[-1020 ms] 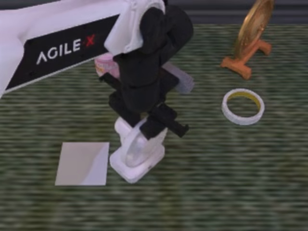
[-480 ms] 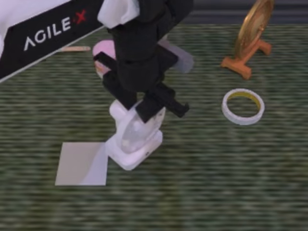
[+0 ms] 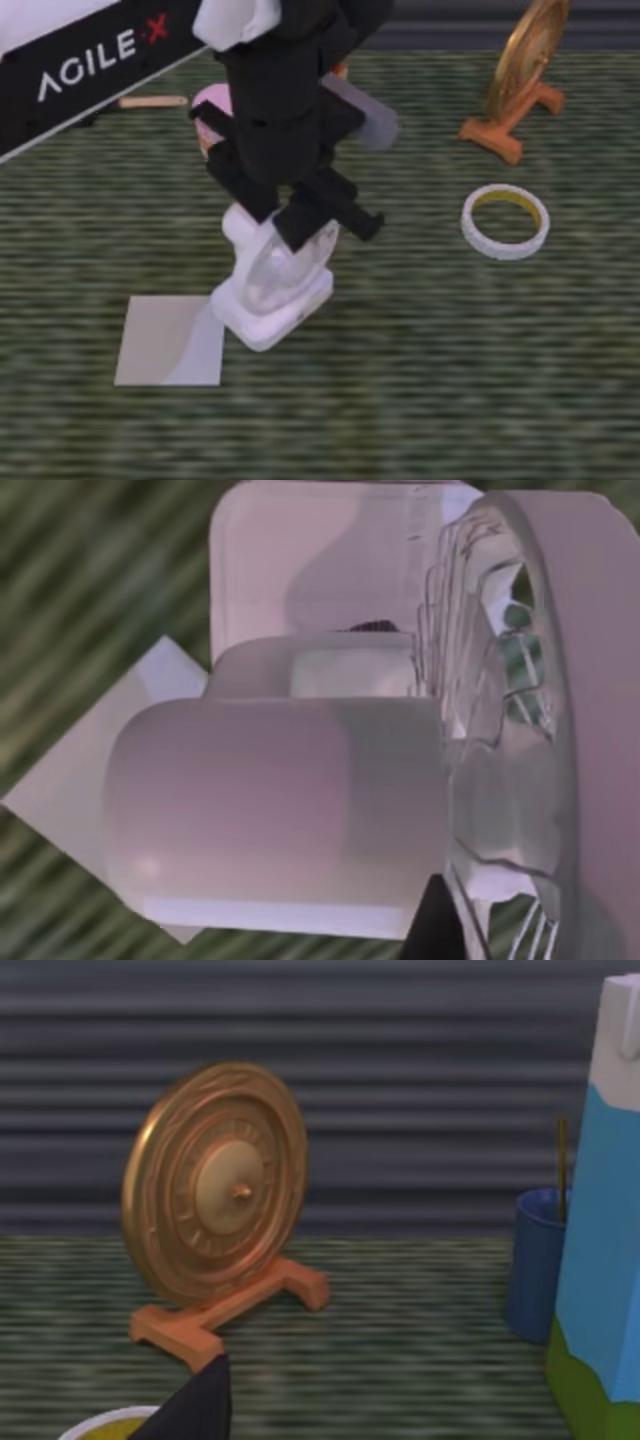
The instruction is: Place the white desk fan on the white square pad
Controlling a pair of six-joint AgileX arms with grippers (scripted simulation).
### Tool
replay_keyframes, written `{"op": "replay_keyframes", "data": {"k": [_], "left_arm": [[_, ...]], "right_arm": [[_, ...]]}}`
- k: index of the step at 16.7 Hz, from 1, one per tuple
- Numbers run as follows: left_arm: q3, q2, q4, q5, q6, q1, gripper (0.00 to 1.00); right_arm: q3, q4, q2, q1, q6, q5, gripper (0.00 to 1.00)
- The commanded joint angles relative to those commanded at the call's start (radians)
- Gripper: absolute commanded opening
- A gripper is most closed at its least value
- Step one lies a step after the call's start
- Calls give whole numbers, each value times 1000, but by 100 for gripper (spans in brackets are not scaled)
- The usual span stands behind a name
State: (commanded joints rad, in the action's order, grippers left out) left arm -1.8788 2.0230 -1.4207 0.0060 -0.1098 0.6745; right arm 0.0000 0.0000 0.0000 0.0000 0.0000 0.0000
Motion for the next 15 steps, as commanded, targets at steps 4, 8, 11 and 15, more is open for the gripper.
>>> {"op": "replay_keyframes", "data": {"k": [4,8,11,15], "left_arm": [[68,-56,6,-1,-194,-51,0],[174,-146,21,-3,-511,-128,0],[265,-222,35,-5,-755,-190,0],[363,-309,56,-6,-981,-256,0]], "right_arm": [[0,0,0,0,0,0,100],[0,0,0,0,0,0,100],[0,0,0,0,0,0,100],[0,0,0,0,0,0,100]]}}
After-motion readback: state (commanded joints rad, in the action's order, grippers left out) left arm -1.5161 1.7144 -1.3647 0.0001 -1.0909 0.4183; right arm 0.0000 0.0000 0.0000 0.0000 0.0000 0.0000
